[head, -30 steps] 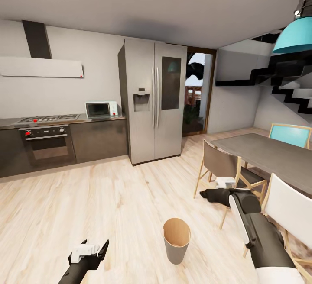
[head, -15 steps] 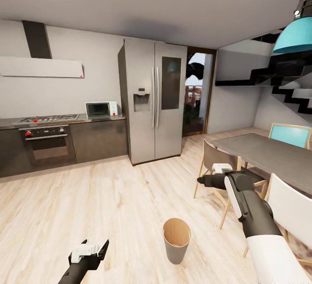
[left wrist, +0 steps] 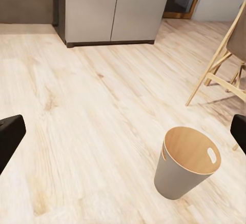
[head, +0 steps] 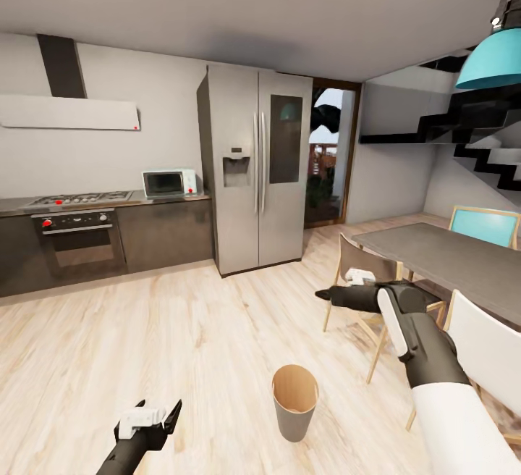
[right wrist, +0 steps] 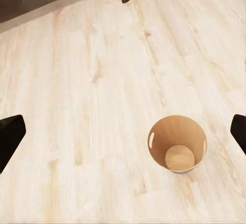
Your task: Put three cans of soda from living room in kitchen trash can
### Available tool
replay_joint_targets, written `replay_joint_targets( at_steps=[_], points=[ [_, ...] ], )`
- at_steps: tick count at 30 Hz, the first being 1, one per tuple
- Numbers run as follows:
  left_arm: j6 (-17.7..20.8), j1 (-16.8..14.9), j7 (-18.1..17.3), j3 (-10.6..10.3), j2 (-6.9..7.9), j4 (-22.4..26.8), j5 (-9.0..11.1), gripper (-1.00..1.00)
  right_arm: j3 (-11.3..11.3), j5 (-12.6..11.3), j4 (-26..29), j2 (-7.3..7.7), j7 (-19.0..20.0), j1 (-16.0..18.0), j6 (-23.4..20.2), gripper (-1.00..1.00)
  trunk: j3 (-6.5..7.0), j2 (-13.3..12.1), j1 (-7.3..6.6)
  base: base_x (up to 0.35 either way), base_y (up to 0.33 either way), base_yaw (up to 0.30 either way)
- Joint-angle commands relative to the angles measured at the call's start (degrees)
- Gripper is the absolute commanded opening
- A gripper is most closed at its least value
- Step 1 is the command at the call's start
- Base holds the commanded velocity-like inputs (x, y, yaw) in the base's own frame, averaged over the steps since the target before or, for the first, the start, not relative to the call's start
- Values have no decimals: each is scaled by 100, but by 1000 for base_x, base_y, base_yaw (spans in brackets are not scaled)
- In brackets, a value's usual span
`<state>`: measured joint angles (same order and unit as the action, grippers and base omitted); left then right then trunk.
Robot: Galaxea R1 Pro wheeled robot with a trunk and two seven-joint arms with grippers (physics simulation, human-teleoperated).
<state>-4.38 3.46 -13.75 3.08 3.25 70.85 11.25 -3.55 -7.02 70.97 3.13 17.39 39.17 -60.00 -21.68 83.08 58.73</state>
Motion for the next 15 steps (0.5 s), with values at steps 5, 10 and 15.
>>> replay_joint_targets(
  at_steps=[5,10,15],
  points=[
    [0,0,-2,0,0,4,0,100,25,87,-1467,4,-59,677,0,100,0,0,0,0,0,0],
    [4,2,1,0,-5,-4,-2,100,48,478,-3484,31,-624,1670,0,100,0,0,0,0,0,0],
    [6,0,0,0,-7,-7,-2,100,61,741,-5262,181,-1110,2713,0,100,0,0,0,0,0,0]
  ],
)
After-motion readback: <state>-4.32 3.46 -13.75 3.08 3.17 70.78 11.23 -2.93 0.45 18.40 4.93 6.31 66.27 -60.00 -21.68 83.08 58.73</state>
